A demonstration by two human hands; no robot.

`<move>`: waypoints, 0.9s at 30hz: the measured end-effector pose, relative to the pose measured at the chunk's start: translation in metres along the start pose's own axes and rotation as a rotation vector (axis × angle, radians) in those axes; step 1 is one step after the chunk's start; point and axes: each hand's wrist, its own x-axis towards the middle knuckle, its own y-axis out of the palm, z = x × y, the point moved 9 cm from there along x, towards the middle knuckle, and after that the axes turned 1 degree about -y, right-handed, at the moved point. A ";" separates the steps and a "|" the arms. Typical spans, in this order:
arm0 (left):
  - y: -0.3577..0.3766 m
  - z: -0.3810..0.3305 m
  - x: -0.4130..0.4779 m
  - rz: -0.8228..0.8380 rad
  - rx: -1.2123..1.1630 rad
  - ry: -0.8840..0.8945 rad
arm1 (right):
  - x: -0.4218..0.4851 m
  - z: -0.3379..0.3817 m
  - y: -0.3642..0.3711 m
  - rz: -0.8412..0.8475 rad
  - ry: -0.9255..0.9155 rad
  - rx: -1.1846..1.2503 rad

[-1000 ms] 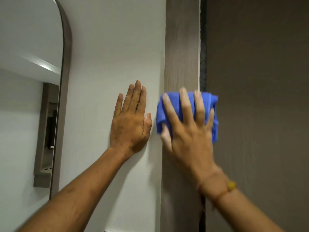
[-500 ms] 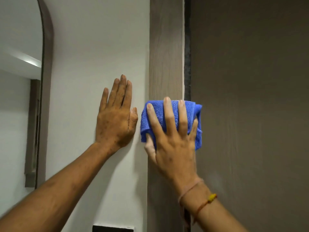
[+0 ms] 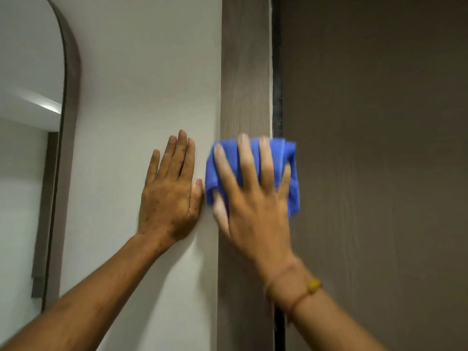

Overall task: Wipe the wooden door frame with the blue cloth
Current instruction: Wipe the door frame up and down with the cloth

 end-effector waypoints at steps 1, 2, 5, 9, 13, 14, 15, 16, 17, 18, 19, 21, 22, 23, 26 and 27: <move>0.000 0.000 0.000 0.003 -0.003 -0.001 | -0.019 0.004 0.003 0.018 -0.018 -0.018; 0.001 0.000 -0.001 0.007 -0.004 -0.003 | -0.029 0.004 0.006 0.038 -0.031 -0.033; 0.001 0.000 0.000 0.010 -0.001 -0.001 | 0.002 -0.001 0.003 0.057 -0.077 -0.054; 0.001 0.002 0.001 0.013 0.025 -0.019 | 0.107 -0.023 -0.013 0.054 -0.047 0.005; 0.002 0.002 -0.001 0.014 0.024 -0.026 | 0.128 -0.025 -0.015 0.010 0.009 0.005; 0.002 0.001 -0.001 0.017 0.021 -0.021 | 0.110 -0.021 -0.013 -0.006 0.008 0.014; 0.001 0.001 -0.001 0.020 0.017 -0.016 | 0.084 -0.016 -0.010 -0.019 0.006 0.016; 0.002 0.000 -0.002 0.025 0.012 -0.011 | 0.054 -0.010 -0.007 -0.025 0.005 0.012; 0.002 0.001 -0.002 0.028 0.008 -0.007 | 0.023 -0.003 -0.002 -0.020 -0.001 0.001; 0.001 0.001 -0.002 0.030 0.003 -0.007 | -0.005 0.004 0.002 0.000 -0.013 -0.007; 0.001 0.001 -0.002 0.030 0.001 -0.010 | -0.028 0.010 0.006 0.025 -0.030 -0.015; 0.001 0.001 -0.002 0.032 -0.004 -0.010 | -0.045 0.012 0.011 0.073 -0.073 -0.039; 0.001 0.000 -0.001 0.032 -0.005 -0.010 | -0.036 0.010 0.010 0.086 -0.098 -0.048; 0.002 0.000 -0.001 0.037 -0.003 -0.005 | -0.019 0.006 0.008 0.090 -0.115 -0.054; 0.002 0.000 -0.002 0.035 0.015 -0.012 | 0.063 -0.010 -0.005 0.079 -0.103 -0.009; 0.003 0.001 -0.002 0.032 0.020 -0.017 | 0.089 -0.016 -0.009 0.078 -0.070 -0.004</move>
